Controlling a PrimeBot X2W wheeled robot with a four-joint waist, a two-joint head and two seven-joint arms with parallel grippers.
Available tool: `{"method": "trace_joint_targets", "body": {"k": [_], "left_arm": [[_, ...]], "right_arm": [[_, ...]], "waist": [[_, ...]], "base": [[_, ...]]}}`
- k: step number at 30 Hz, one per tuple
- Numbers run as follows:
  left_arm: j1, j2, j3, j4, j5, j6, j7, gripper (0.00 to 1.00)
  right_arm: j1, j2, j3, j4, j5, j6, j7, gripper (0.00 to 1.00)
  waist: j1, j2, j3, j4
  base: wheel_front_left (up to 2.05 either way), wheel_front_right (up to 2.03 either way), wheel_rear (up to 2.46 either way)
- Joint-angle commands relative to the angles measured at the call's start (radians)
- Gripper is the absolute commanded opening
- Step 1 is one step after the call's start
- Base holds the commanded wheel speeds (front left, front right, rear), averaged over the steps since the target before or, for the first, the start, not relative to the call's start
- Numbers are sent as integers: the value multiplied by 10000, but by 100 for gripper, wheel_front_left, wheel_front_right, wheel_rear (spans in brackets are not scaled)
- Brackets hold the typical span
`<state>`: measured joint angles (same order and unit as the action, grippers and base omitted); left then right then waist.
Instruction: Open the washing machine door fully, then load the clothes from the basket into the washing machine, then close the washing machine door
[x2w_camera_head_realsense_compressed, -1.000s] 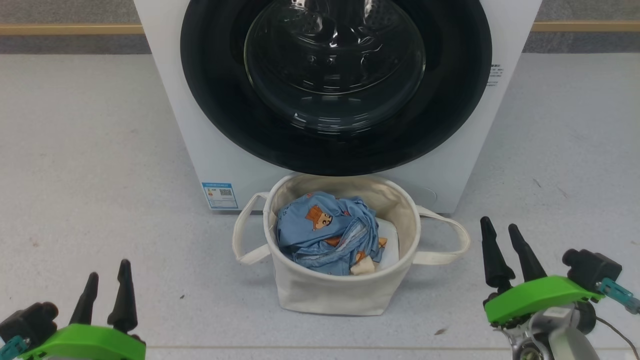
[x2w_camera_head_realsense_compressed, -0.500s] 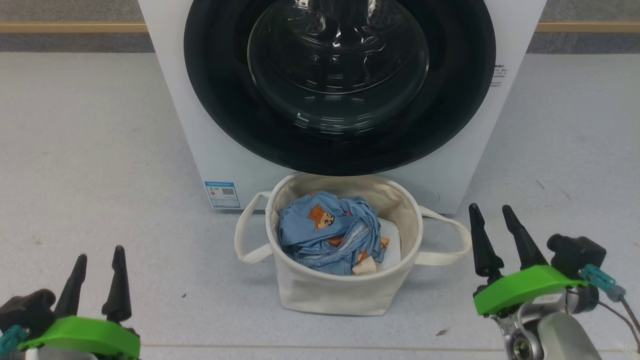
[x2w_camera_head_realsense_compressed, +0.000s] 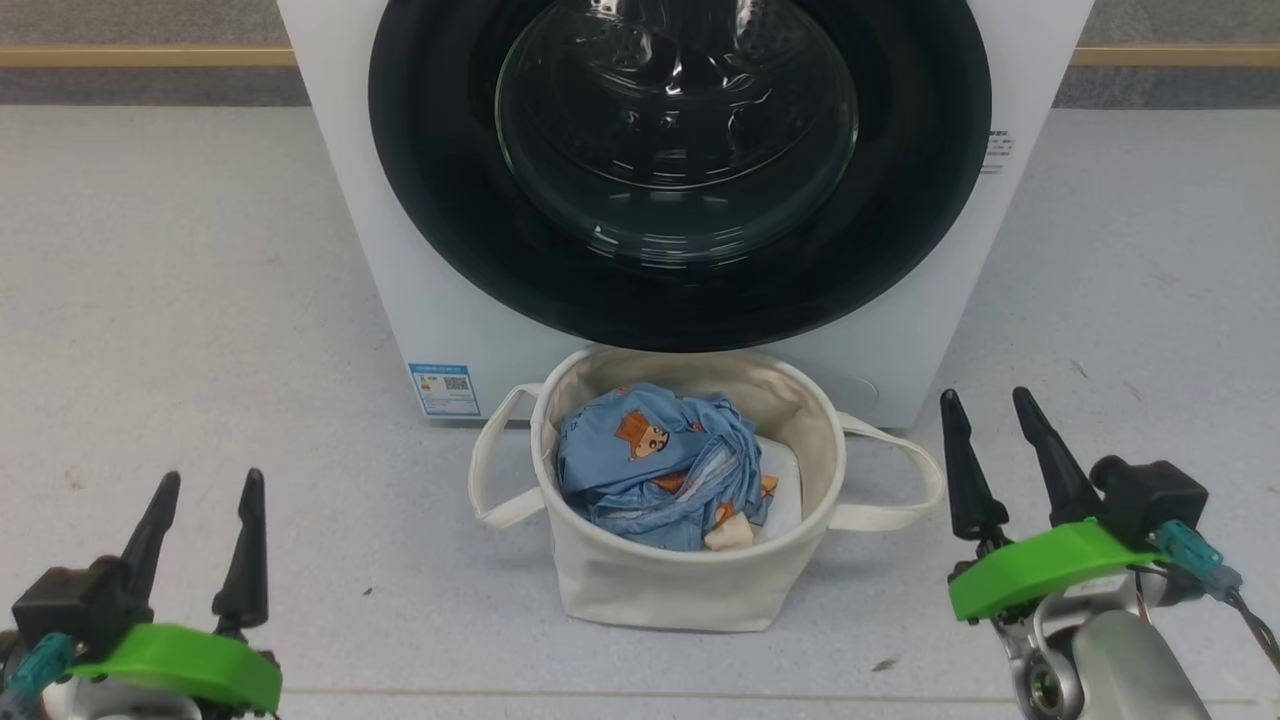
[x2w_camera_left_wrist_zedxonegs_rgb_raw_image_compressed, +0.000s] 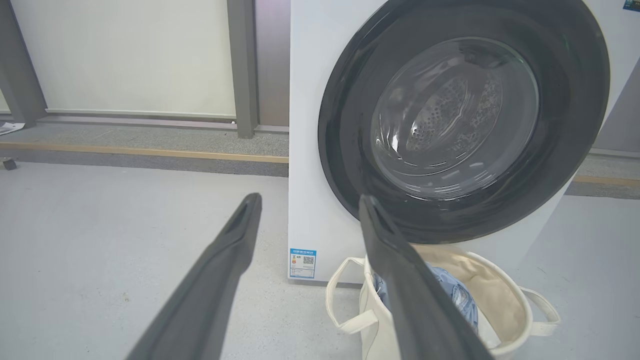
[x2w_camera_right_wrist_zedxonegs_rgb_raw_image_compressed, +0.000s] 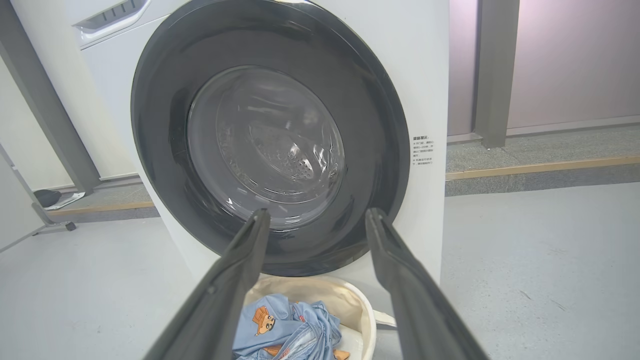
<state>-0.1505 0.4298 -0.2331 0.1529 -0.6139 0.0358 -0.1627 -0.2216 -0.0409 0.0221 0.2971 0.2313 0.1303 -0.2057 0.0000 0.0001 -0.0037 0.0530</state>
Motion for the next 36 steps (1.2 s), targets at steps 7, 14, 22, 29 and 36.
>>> {"method": "trace_joint_targets", "body": {"k": [7, 14, 22, 29, 36], "left_arm": [[-776, 783, 105, -449, 762, 82, -309, 100], [-938, 1094, -192, -545, 1463, 178, -509, 100], [-901, 1042, -180, -533, 1290, 206, -508, 100], [-883, 1056, -175, -556, 1159, 197, -485, 100], [-874, 1089, -202, -596, 1132, 223, -467, 100]], "right_arm": [[-728, -83, 365, -293, -873, 4, -329, 100], [-922, -93, 569, -277, -1782, 4, -561, 100], [-903, -93, 473, -207, -1272, 4, -561, 100], [-884, -93, 457, -54, -715, 4, -561, 100], [-904, -93, 518, -46, -654, 4, -561, 100]], "waist": [[0, -1, 9, -18], [0, -1, 17, 2], [0, -1, -6, 17], [0, -1, -2, 36], [0, -1, 9, 15]], "base": [[0, 0, 0], [0, 0, 0], [0, 0, 0], [0, 0, 0], [0, 0, 0]]}}
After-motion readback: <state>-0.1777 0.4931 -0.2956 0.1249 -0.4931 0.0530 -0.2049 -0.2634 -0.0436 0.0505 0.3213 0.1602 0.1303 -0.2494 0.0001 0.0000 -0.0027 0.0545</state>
